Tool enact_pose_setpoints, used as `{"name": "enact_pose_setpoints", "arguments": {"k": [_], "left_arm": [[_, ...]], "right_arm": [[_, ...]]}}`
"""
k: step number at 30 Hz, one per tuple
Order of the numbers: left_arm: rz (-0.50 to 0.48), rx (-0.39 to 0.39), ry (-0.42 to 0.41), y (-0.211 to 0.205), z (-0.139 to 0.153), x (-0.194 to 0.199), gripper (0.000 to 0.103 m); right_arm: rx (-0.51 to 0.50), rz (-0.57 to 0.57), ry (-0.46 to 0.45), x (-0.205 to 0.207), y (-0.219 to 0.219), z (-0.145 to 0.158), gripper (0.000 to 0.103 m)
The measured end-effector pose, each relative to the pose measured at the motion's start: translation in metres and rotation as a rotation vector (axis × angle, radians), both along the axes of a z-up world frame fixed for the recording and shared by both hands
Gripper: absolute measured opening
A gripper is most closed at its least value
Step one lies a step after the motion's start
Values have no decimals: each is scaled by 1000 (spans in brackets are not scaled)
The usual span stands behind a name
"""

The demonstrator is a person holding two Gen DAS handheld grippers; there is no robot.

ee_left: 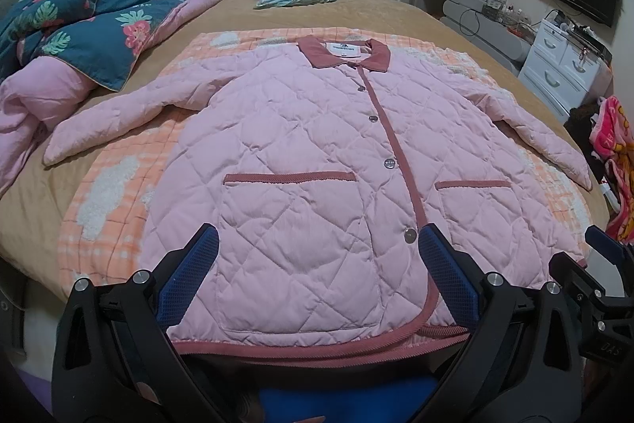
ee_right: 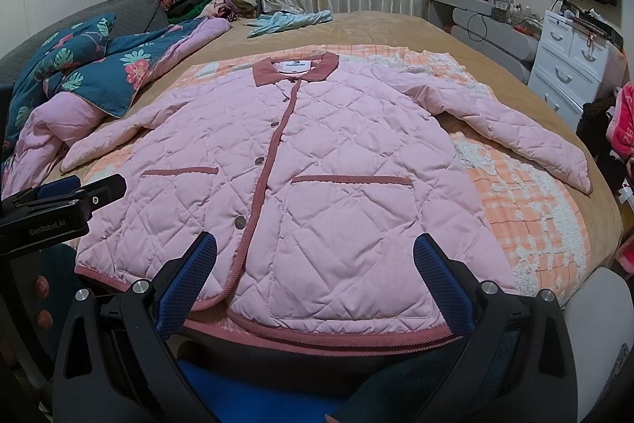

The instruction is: Fold large clothes

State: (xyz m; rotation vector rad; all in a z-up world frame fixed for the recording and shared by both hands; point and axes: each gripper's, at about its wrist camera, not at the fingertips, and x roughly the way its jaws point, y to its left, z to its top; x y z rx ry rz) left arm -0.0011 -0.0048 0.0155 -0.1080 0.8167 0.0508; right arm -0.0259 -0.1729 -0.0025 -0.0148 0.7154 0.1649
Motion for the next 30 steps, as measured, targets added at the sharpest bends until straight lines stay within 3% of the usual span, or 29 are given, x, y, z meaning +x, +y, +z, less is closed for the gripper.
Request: {"name": "enact_pose_setpoints", "arguments": {"k": [13,30], "left_arm": [[-4,-18,5,7,3,3,95],[45,-26,24,24,-1,57,95]], "right_arm": [[0,-1,23,14,2,-3,99],[-11,3,19,65,11,17,99]]}}
